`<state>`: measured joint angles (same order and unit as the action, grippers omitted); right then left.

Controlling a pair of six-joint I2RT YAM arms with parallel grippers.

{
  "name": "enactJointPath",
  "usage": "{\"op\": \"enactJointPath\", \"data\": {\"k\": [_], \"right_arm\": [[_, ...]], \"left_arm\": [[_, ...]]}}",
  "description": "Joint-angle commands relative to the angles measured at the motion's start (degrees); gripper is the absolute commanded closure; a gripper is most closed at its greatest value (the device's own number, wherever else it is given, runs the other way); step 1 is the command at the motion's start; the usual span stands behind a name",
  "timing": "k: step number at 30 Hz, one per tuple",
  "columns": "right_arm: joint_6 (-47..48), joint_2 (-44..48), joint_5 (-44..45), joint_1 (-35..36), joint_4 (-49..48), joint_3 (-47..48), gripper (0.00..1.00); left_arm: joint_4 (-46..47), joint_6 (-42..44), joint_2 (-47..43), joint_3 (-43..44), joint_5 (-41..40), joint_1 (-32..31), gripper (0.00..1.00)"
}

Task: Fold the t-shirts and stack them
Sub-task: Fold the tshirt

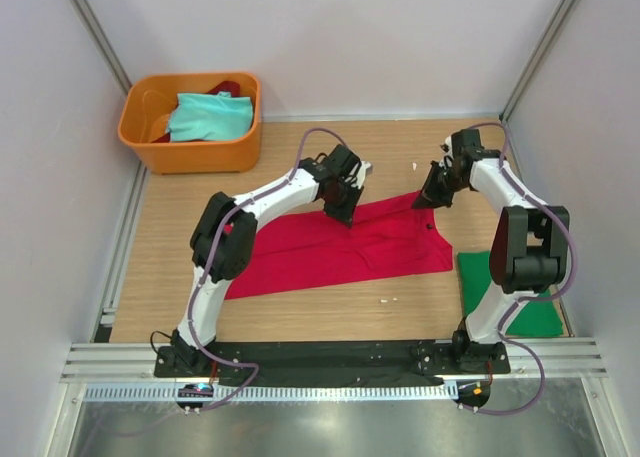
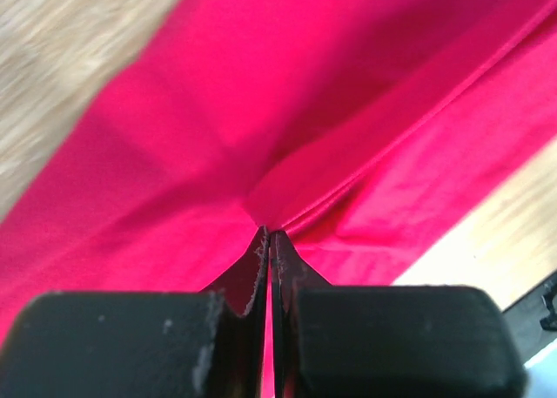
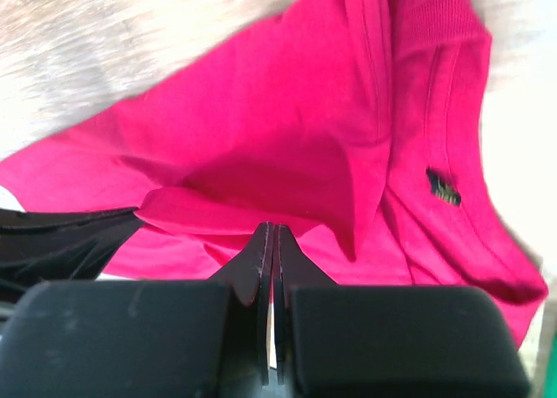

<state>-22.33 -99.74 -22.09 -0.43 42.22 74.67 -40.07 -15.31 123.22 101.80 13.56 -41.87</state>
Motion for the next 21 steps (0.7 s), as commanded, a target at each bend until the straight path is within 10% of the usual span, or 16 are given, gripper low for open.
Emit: {"op": "enactJointPath", "data": {"k": [1,21], "right_arm": [[2.0,-2.3,-0.9,0.2,-0.6,4.9,0.99],[5.9,-15.9,-2.4,0.2,3.5,18.7,0.92]], "left_arm": [[-2.0,-1.2,1.2,2.4,0.4,1.7,1.00],[-5.1,-3.1,7.0,7.8,-0.9,3.5,0.99]]}}
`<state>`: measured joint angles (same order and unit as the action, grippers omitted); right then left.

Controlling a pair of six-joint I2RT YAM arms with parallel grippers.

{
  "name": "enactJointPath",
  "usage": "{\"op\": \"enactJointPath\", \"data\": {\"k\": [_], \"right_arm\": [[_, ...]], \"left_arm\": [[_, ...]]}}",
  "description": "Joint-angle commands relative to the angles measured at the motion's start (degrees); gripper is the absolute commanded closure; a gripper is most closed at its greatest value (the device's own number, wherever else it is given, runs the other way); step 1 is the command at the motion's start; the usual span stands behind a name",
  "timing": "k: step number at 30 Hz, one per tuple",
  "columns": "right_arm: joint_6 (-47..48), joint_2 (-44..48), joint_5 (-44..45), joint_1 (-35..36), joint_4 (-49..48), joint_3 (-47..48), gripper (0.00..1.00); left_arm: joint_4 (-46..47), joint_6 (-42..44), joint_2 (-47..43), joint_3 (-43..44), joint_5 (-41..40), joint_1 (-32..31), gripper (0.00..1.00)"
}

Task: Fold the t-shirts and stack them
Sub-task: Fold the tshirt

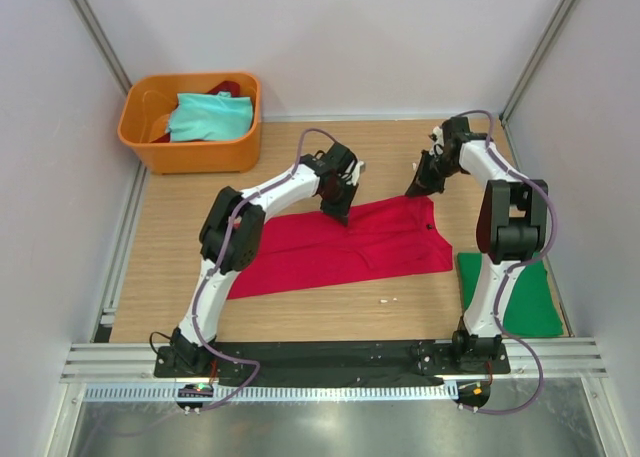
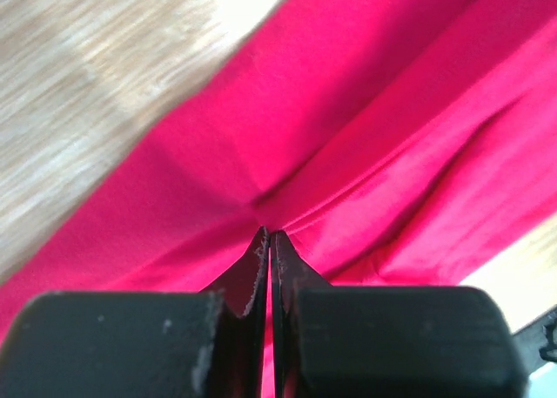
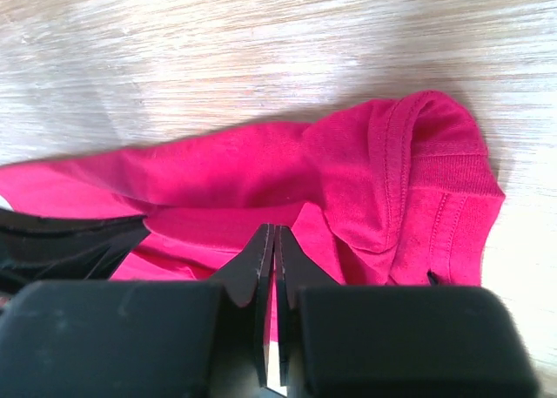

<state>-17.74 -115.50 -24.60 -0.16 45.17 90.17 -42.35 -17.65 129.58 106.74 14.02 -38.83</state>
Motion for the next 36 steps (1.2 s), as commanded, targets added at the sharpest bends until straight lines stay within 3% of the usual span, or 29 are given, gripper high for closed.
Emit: {"op": "enactJointPath", "data": {"k": [1,2,3,4,5,9,16,21,30,36], "right_arm": [[1.2,-0.3,0.3,-0.1,0.6,3.4,0.90],[1.0,-0.5,0.9,-0.1,0.8,4.0,0.86],[0.2,-0.4,3.0,-0.1,1.2,5.0,0.75],[-0.4,-0.3,4.5,-0.1,1.9,5.5,0.69],[-0.9,0.2,6.4,-0.1,2.6,6.0,0.65],[-1.2,4.9,10.9,-0.1,7.1,5.7,0.61],[1.5,15.8,8.0,-0.2,8.4,-8.3,0.59],[1.4,19.6,5.7,-0.2,4.1,-18.3,0.59],[2.3,16.3,4.7,-0.4,0.7,-20.4,0.66],[2.8,15.0,5.5,-0.6,0.4,-20.9,0.68]], "left_arm": [[-3.5,-1.0,0.5,2.9,-3.2,0.5,0.97],[-4.0,-1.2,0.3,3.1,-5.1,0.6,0.94],[-4.8,-1.5,-0.5,3.2,-10.1,0.6,0.92],[-5.1,-1.5,-0.9,3.1,-12.4,0.5,0.79],[-5.6,-1.4,-1.5,3.3,-13.6,0.7,0.75],[-8.3,-0.3,-5.0,3.1,-19.0,1.3,0.61],[-8.3,0.6,-15.5,-5.7,-14.4,4.1,0.58],[-6.9,-1.4,-26.5,-16.2,-6.3,12.2,0.57],[-4.9,-6.0,-41.6,-38.7,-2.1,28.5,0.58],[-5.0,-7.5,-48.4,-47.7,1.6,40.9,0.63]]}}
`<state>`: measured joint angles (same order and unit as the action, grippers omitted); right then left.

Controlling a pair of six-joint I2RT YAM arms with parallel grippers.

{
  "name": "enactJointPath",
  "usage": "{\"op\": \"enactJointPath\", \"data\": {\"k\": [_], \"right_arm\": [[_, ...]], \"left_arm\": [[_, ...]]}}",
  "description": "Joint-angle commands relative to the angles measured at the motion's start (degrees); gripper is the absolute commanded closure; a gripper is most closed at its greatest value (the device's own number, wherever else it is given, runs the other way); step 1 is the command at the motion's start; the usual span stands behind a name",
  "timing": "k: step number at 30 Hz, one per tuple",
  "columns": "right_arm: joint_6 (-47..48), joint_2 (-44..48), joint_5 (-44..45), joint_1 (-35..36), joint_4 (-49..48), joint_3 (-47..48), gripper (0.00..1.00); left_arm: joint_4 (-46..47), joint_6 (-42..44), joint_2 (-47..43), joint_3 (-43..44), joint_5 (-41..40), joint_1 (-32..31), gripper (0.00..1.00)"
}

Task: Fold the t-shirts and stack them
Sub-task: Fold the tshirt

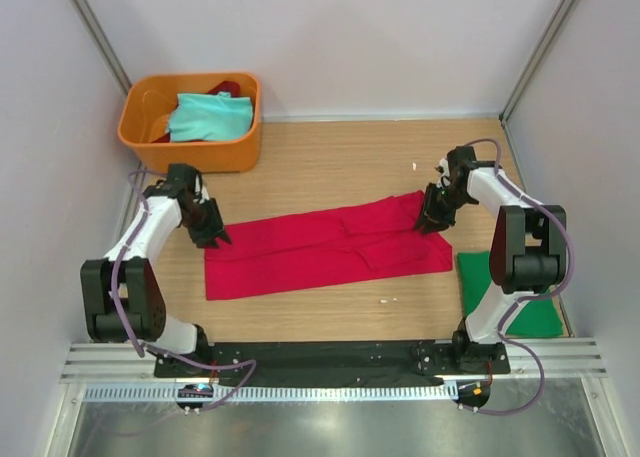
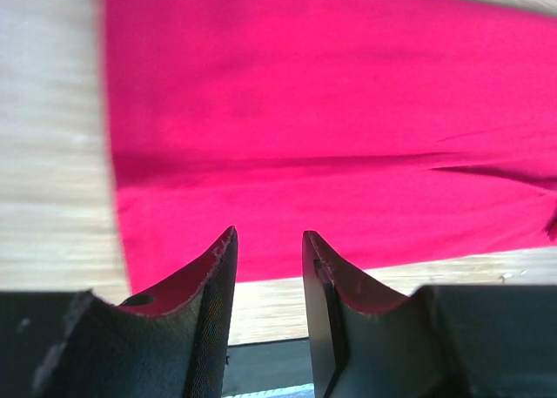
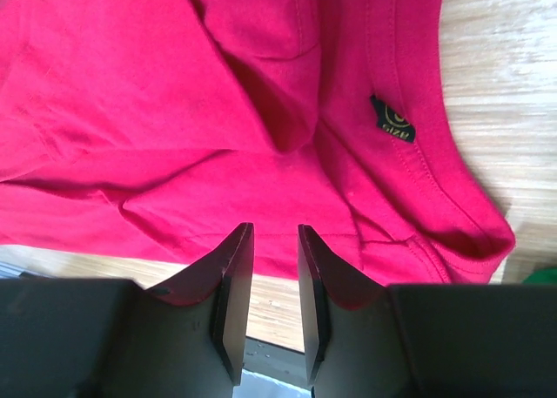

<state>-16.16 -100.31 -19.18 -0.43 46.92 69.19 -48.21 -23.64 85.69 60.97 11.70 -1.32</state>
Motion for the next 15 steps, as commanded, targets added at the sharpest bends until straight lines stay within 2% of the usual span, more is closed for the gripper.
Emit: {"op": "enactJointPath", "data": {"k": [1,3,9,15], "right_arm": [[1.3,-0.5,0.2,-0.5,-1.4,0.0,0.67],[1.5,-0.7,0.2,-0.5,-1.7,-0.4,0.67],[1.1,-1.7,-0.2,-0.7,-3.0,-1.4,0.65],[1.5,-1.7,-0.3,-0.6,-2.6,-1.9,0.64]], "left_arm": [[0.5,-1.2,-5.7,-2.5,3.9,4.2,0.63],[-0.8,-0.8,-6.3,-3.4,3.4,5.9,0.64],[-2.9,-1.4,-7.9,-4.7,2.0,10.1,0.76],[-3.5,-5.0,-8.1,-5.3,1.8,12.2,0.69]]}}
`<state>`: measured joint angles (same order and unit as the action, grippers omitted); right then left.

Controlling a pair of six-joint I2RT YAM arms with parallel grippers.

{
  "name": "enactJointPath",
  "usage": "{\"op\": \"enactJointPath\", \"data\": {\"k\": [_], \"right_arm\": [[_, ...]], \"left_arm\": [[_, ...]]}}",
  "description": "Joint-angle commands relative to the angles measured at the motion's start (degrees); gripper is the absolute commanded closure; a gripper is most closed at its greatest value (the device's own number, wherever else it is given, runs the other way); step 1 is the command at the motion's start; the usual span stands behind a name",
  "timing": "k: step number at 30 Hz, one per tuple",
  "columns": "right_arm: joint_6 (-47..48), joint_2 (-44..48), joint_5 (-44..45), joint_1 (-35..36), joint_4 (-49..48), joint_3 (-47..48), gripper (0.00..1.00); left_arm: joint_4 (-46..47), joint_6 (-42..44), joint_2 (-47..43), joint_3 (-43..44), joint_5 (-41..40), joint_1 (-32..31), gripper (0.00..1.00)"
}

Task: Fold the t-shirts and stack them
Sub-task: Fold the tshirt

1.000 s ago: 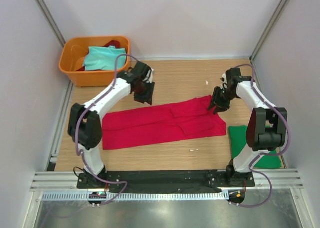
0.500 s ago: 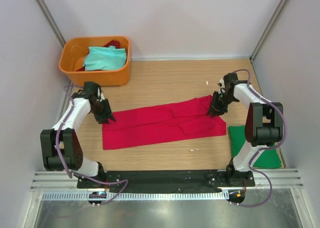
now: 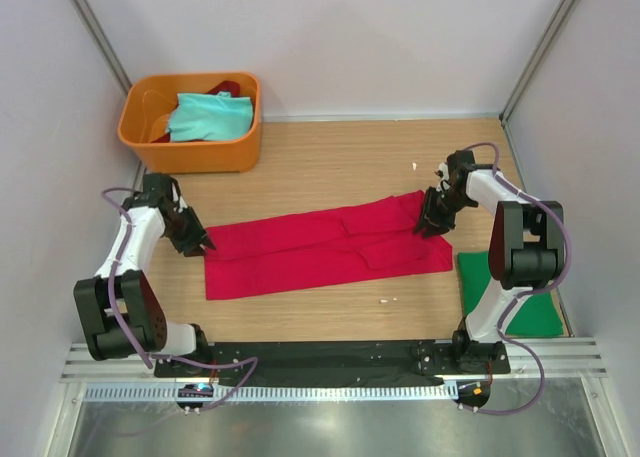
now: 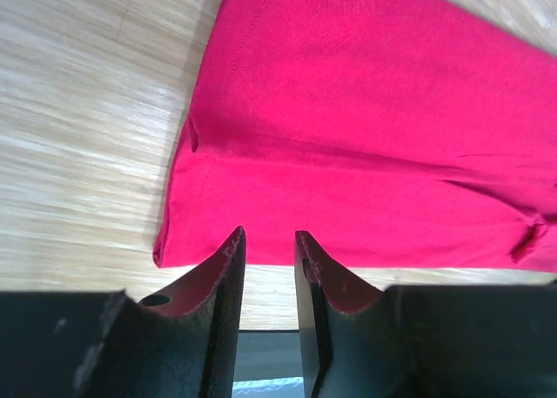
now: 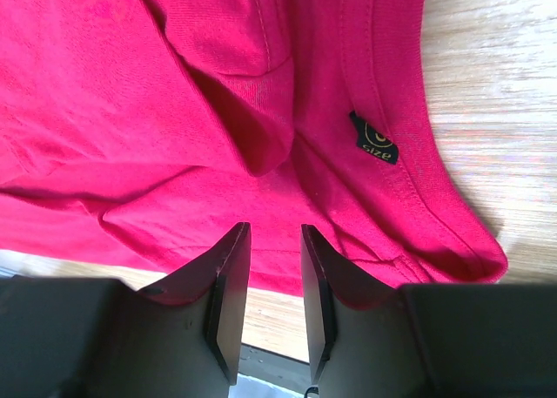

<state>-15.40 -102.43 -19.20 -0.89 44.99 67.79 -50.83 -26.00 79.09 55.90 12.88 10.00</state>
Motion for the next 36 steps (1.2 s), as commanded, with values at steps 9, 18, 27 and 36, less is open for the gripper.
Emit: {"op": "enactJointPath", "data": {"k": [9,18,27,36], "right_arm": [[0.8,0.7,-0.2,-0.5,-2.3,-2.2,0.64],[1.4,-0.4,2.6,-0.6,-2.8,0.0,0.64],[0.8,-2.2,1.4,-0.6,-5.4,1.3,0.66],[0.4,-4.3,0.0,-0.6,-6.4,2.1,0.68]], "left_arm": [[3.5,-6.3,0.9,-3.6,6.4,1.7,0.73],[4.9,-7.0,2.4,-4.5,7.2,1.8,0.74],[5.7,-7.8,3.2,-5.0,8.2,1.9,0.75],[9.3,-4.7,2.9,-3.3,17.8,-3.7,0.68]]}}
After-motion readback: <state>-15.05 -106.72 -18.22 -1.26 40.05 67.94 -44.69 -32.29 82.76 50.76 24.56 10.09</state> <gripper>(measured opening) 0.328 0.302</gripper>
